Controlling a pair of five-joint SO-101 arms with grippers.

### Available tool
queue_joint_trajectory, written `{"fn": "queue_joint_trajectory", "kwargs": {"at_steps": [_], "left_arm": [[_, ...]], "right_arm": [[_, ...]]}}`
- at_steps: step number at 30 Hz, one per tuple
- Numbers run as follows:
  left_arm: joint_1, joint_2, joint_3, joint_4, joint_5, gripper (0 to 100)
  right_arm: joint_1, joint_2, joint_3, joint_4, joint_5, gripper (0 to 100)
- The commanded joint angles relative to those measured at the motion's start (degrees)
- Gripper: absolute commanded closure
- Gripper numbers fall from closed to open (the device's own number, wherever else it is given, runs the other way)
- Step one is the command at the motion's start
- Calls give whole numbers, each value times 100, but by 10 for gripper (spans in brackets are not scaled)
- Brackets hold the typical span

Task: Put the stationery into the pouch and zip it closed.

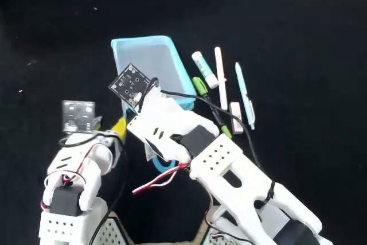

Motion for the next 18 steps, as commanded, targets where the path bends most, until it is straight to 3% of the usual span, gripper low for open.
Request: {"fn": "queue_joint_trajectory", "kwargs": {"at_steps": [1, 7, 18], "left_arm": [[242, -18, -92, -334, -202, 802], [57, -26, 365, -1011, -202, 803], [66, -26, -549, 123, -44, 803]], "right_arm": [[-35, -277, -40, -141, -35, 988], [-62, -312, -66, -18, -44, 988], [-35, -286, -57, -26, -9, 988]]}}
